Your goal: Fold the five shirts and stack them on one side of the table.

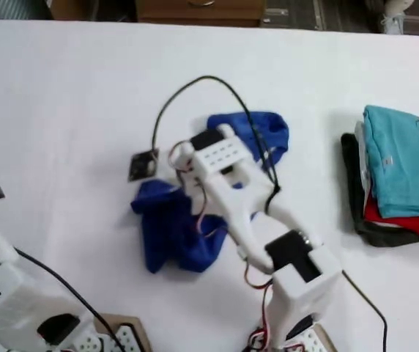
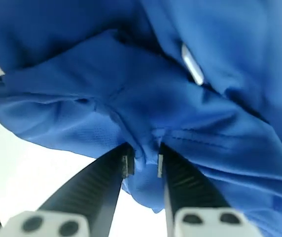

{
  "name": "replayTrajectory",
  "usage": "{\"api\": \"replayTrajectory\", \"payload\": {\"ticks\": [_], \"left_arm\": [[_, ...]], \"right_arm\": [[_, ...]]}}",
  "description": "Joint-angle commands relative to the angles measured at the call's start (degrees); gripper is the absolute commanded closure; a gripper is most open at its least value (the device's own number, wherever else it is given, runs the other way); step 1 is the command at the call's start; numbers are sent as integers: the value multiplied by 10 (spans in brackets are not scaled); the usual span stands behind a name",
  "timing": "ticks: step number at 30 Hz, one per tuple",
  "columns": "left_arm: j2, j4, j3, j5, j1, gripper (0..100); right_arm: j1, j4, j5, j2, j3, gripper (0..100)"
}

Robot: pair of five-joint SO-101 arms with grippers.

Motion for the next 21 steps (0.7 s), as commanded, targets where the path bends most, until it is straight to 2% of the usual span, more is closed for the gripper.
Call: {"api": "replayTrajectory", "payload": {"ticks": [1,2,7,16,21], "left_arm": [[-5,-8,-7,6,4,738],[-5,-8,-7,6,4,738],[-5,-8,-7,6,4,738],[-5,-4,-7,6,8,738],[-7,20,-9,-19,72,738]], "right_arm": [[6,-6,-4,-7,-31,951],[6,-5,-4,-7,-40,980],[6,0,-57,-8,-118,980],[5,110,-55,-7,-348,980],[32,161,-55,-9,-484,980]]}}
